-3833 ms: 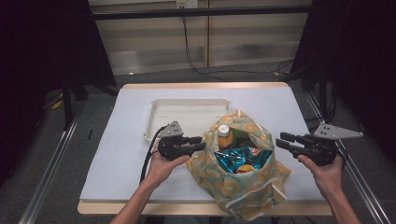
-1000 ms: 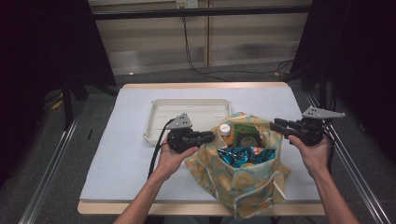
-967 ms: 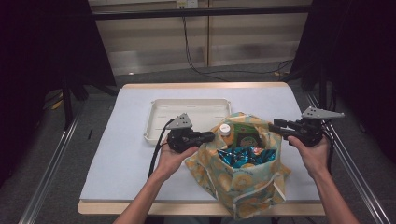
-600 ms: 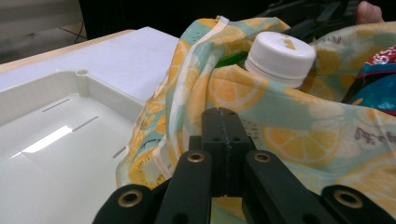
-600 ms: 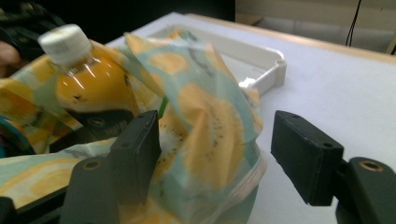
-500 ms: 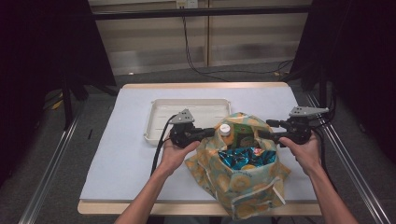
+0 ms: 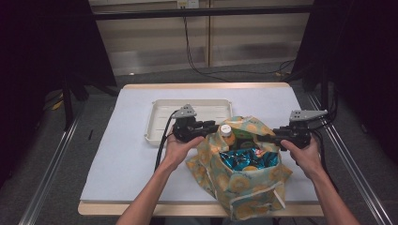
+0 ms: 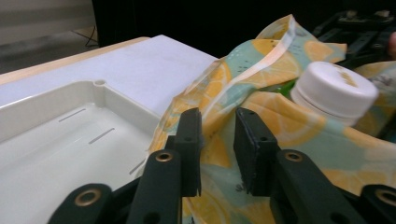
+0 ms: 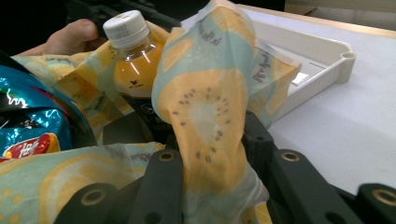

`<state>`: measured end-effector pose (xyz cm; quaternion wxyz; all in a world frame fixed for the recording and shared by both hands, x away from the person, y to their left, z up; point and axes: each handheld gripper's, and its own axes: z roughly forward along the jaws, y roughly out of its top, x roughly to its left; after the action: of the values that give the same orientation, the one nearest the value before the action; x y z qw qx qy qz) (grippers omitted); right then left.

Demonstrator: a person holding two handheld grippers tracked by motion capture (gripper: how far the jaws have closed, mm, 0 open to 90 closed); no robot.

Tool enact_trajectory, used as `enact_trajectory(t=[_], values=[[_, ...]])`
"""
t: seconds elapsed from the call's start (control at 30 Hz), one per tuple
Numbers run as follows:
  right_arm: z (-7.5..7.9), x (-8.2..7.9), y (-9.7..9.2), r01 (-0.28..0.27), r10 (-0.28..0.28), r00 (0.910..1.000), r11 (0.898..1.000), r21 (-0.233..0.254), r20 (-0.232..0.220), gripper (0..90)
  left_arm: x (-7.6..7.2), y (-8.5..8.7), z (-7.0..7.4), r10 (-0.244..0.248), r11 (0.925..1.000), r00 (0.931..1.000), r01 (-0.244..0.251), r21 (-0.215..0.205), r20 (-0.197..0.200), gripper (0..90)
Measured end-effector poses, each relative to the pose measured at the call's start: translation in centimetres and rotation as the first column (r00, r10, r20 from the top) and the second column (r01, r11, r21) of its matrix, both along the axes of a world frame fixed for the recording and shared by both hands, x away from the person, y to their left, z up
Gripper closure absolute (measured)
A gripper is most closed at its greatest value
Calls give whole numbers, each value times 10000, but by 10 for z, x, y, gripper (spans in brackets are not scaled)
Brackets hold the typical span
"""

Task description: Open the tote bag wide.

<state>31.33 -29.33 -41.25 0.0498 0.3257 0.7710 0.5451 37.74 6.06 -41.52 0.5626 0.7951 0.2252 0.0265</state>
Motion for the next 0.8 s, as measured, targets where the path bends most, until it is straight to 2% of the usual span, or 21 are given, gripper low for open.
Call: enact_trajectory(t=[0.13, 0.17, 0.3, 0.4, 0.47, 0.6, 0.67, 0.7, 0.73, 0.8], values=[[2, -3, -1, -154, 154, 9999, 9999, -4, 7, 743, 4, -9, -4, -234, 9996, 9997, 234, 135, 0, 872], [2, -4, -1, -186, 186, 9998, 9998, -34, 17, 734, 6, -11, -6, -285, 9996, 9996, 285, 5, -74, 899], [5, -7, -3, -85, 85, 9999, 10000, -16, 84, 653, 11, -17, -9, -227, 9997, 9995, 227, -4, -230, 900], [9, -11, -5, 180, -179, 9995, 9998, -54, 248, 576, 12, -21, -7, -287, 9995, 9994, 286, -98, -172, 900], [14, -14, -9, 321, -325, 9986, 9994, 93, 411, 585, 12, -24, -5, -310, 9994, 9994, 308, -128, -147, 900], [18, -17, -15, 627, -646, 9964, 9974, 365, 556, 745, 14, -30, -4, -273, 9996, 9996, 273, -71, -65, 900], [19, -18, -18, 683, -723, 9948, 9961, 565, 723, 844, 16, -33, -3, -246, 9995, 9997, 245, -185, -70, 900], [20, -19, -19, 832, -879, 9931, 9947, 609, 773, 870, 16, -34, -4, -209, 9995, 9997, 206, -239, -139, 900], [21, -19, -20, 918, -972, 9916, 9936, 653, 856, 884, 17, -34, -4, -360, 9993, 9993, 359, -119, -107, 900], [21, -20, -23, 1121, -1190, 9885, 9907, 765, 930, 886, 15, -38, -5, -424, 9991, 9990, 422, -76, -168, 900]])
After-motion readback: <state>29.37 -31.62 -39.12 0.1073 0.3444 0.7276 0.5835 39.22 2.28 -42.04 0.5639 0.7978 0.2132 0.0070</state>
